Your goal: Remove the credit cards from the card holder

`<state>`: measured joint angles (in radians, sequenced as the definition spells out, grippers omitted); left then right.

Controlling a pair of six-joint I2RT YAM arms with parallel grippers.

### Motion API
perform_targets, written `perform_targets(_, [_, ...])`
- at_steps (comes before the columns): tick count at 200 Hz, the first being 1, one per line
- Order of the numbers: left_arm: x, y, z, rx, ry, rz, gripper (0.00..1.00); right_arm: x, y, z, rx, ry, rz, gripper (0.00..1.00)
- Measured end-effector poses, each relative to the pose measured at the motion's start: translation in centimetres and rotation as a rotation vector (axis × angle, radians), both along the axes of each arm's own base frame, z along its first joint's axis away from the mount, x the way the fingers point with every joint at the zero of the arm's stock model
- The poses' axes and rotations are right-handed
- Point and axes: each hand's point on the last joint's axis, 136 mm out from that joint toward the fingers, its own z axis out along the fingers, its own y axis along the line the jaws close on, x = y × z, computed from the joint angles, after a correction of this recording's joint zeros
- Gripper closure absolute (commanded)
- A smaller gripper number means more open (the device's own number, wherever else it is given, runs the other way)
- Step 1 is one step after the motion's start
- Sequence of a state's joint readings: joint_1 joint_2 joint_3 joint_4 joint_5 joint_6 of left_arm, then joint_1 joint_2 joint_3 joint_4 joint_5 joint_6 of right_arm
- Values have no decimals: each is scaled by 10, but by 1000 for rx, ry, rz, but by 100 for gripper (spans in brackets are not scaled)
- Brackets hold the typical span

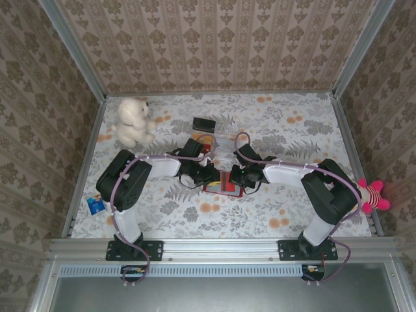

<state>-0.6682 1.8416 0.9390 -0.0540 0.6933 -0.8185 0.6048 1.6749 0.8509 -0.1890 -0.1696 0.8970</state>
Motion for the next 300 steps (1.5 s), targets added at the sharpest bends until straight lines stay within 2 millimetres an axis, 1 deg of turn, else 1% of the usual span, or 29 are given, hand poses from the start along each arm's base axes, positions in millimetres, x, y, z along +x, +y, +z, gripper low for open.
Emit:
perform_targets(31, [1, -5, 3, -3, -8, -12, 82, 0, 0, 0, 0, 0, 0, 85])
perform_targets(58, [0, -4, -3, 11, 4, -12, 82, 0, 0, 0, 0, 0, 0, 85])
perform_targets(123, [1, -3, -4, 23, -5, -15, 81, 0, 0, 0, 0, 0, 0, 85])
perform_targets(163, [1, -4, -6, 18, 3, -16, 88, 0, 0, 0, 0, 0, 0, 86])
perform_targets(202, [3, -4, -7, 10, -3, -14, 100, 1, -1, 0, 0, 1, -3, 85])
perform_targets(254, [5, -1, -8, -9, -12, -13, 100, 1, -1, 0, 1, 0, -4, 85])
perform_targets(300, [8, 6, -8, -14, -21, -2, 100, -1, -7, 11, 6, -12, -10, 81])
